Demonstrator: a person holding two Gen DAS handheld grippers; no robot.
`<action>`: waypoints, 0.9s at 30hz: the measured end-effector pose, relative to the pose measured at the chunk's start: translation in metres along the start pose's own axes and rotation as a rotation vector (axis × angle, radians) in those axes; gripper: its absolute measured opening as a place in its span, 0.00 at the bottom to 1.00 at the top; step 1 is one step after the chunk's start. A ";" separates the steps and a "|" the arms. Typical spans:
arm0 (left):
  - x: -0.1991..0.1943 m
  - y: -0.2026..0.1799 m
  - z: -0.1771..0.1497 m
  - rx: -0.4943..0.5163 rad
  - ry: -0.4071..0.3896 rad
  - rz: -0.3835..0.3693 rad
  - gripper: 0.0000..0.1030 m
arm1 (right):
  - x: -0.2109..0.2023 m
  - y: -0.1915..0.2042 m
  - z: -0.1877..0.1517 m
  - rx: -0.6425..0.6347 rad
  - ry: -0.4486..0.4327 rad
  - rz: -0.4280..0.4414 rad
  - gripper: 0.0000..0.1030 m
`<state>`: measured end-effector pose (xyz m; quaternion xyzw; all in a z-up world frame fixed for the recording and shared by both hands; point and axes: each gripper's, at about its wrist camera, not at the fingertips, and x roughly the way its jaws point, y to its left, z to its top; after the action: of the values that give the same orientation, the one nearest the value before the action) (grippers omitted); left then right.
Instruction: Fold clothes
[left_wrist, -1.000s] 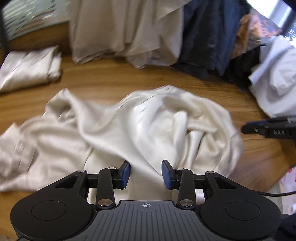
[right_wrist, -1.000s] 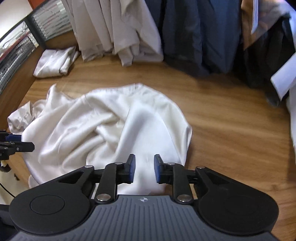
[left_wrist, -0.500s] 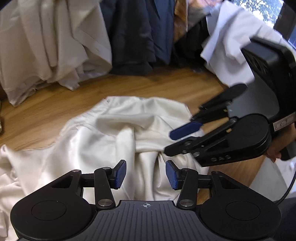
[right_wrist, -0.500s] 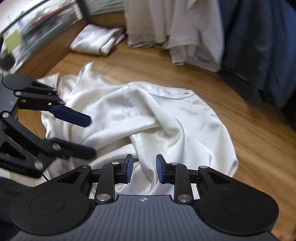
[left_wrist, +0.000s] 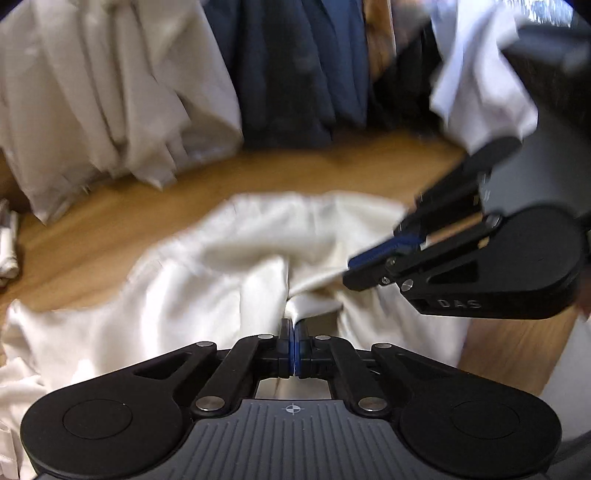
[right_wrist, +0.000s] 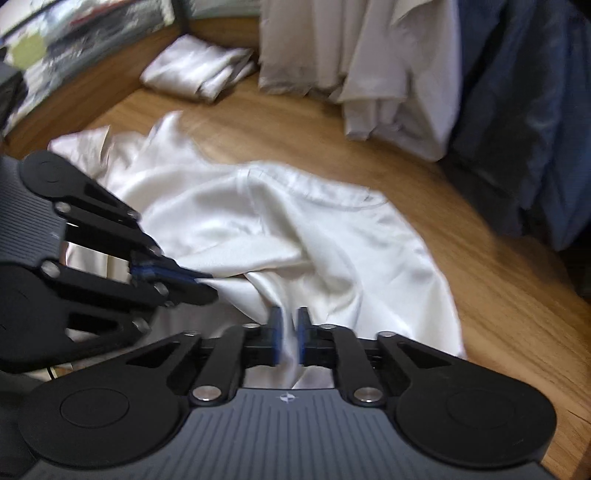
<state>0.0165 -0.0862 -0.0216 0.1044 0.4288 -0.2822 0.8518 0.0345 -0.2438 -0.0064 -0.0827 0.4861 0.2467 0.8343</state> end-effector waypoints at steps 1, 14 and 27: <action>-0.011 0.002 0.003 -0.010 -0.031 -0.002 0.02 | -0.007 -0.003 0.002 0.021 -0.020 -0.010 0.02; -0.159 0.040 0.052 -0.186 -0.361 -0.058 0.02 | -0.105 -0.049 0.029 0.240 -0.234 -0.047 0.01; -0.093 0.076 -0.013 -0.352 -0.158 -0.033 0.02 | -0.053 -0.021 0.029 0.172 -0.096 0.007 0.04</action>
<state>0.0069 0.0176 0.0393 -0.0758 0.4050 -0.2240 0.8832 0.0453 -0.2690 0.0515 0.0028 0.4651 0.2107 0.8598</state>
